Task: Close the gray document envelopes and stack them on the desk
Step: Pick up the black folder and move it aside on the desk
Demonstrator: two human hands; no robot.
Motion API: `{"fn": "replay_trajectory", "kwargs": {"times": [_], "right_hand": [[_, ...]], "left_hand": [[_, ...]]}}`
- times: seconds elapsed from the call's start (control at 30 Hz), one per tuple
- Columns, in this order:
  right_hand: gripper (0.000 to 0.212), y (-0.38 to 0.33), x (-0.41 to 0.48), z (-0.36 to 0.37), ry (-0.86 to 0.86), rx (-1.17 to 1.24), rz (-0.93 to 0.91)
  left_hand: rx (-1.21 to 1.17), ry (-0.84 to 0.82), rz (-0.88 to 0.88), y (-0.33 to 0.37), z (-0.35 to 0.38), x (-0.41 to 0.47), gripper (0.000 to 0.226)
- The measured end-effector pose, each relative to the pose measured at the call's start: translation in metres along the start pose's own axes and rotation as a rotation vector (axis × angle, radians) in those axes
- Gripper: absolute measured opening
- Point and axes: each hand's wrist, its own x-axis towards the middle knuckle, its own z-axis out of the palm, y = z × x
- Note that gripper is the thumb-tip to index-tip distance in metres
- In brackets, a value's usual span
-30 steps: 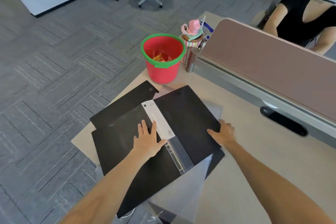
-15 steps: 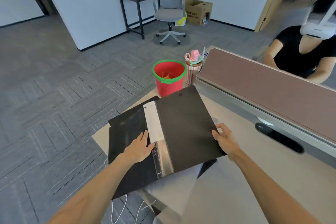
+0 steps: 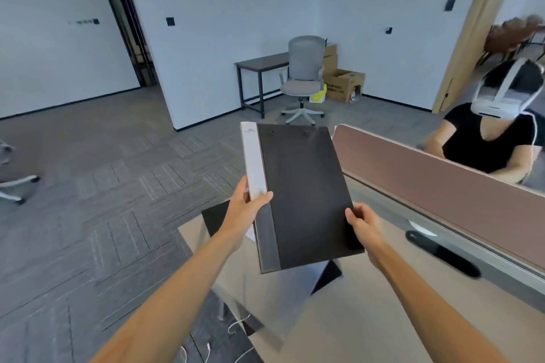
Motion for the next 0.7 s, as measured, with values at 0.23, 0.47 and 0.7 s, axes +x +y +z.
{"fn": "replay_trajectory", "kwargs": {"times": [0.23,0.47,0.7], "right_hand": [[0.047,0.020,-0.015,-0.072,0.076,-0.006,0.121],[0.028,0.075,-0.055,-0.131,0.460,0.000,0.264],[0.025,0.151,-0.121,-0.145,0.748,-0.148,0.555]], "left_hand": [[-0.033,-0.131,-0.141,-0.005,0.078,0.006,0.055],[0.173,-0.457,-0.139,-0.068,0.170,0.018,0.045],[0.622,-0.811,-0.084,-0.152,0.241,0.015,0.032]]}}
